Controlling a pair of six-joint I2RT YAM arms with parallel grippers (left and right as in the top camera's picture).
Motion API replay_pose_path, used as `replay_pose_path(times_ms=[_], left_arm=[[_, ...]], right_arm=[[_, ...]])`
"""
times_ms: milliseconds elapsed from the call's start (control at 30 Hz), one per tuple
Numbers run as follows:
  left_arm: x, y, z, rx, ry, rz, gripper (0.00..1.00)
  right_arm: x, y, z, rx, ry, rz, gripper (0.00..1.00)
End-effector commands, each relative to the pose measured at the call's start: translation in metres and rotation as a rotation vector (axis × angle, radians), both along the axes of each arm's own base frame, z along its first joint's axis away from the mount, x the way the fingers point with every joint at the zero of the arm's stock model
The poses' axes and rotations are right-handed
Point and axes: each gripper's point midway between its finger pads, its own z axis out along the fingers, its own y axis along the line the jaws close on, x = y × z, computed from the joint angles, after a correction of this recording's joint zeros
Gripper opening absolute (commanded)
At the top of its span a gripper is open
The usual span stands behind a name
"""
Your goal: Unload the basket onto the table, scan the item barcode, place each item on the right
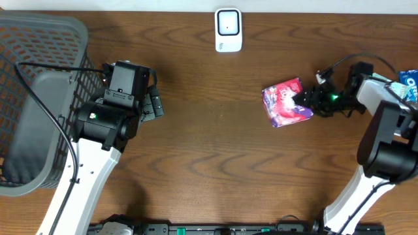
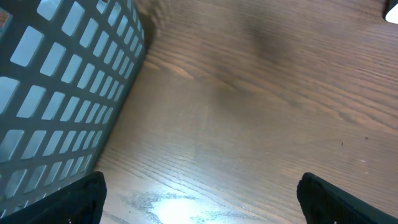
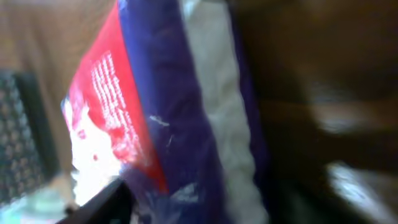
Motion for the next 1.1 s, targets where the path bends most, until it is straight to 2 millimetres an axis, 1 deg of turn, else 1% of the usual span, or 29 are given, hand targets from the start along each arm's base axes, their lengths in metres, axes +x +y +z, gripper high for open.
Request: replay_pose_path(times_ms=[0, 33, 67, 100, 133, 233, 333, 433, 500, 567, 667, 700, 767, 867, 933, 1000, 1067], left_arm=[[0.0, 0.004, -0.002, 0.01, 0.005, 0.014, 0.98], [0.0, 0.004, -0.002, 0.01, 0.005, 0.014, 0.98], [0.0, 0.004, -0.002, 0.01, 0.005, 0.014, 0.98], [0.0, 0.004, -0.002, 0.01, 0.005, 0.014, 0.98], [0.0, 0.004, -0.002, 0.01, 0.005, 0.014, 0.98], [0.0, 0.004, -0.002, 0.01, 0.005, 0.014, 0.98], [0.0, 0.004, -0.002, 0.01, 0.005, 0.014, 0.98], [0.0, 0.004, -0.002, 0.01, 0.005, 0.014, 0.98], [0.0, 0.004, -0.002, 0.01, 0.005, 0.014, 0.98], [0.0, 0.004, -0.002, 0.01, 0.005, 0.014, 0.98], [0.0, 0.004, -0.002, 0.01, 0.005, 0.014, 0.98], [0.0, 0.004, -0.002, 0.01, 0.005, 0.014, 0.98], [0.0, 0.004, -0.002, 0.01, 0.005, 0.014, 0.98], [0.0, 0.004, -0.002, 0.01, 0.005, 0.014, 0.98], [0.0, 0.004, -0.002, 0.01, 0.005, 0.014, 0.98], [0.0, 0.004, -0.002, 0.01, 0.005, 0.014, 0.98], [0.0, 0.004, -0.002, 0.01, 0.005, 0.014, 0.98]], right_arm=[[-0.015, 0.015, -0.027, 0.063, 0.113, -0.005, 0.33], [-0.015, 0.017, -0.027, 0.072, 0.115, -0.002, 0.24], [-0.015, 0.021, -0.025, 0.088, 0.112, 0.002, 0.17], [-0.014, 0.024, -0.022, 0.1, 0.113, 0.001, 0.13], [-0.01, 0.032, -0.018, 0.125, 0.124, -0.018, 0.01], [0.0, 0.046, -0.011, 0.148, 0.12, -0.035, 0.01], [0.013, 0.066, 0.0, 0.161, 0.099, -0.043, 0.01], [0.034, 0.098, 0.021, 0.17, 0.039, -0.031, 0.01], [0.049, 0.118, 0.036, 0.173, -0.01, -0.033, 0.01], [0.07, 0.137, 0.049, 0.162, -0.05, -0.075, 0.01], [0.101, 0.16, 0.066, 0.142, -0.113, -0.178, 0.01], [0.111, 0.169, 0.074, 0.149, -0.152, -0.2, 0.01], [0.125, 0.182, 0.089, 0.157, -0.223, -0.229, 0.01], [0.141, 0.191, 0.103, 0.159, -0.284, -0.308, 0.01], [0.151, 0.192, 0.111, 0.159, -0.332, -0.355, 0.01], [0.162, 0.188, 0.118, 0.146, -0.379, -0.424, 0.01], [0.171, 0.182, 0.122, 0.155, -0.381, -0.52, 0.01]])
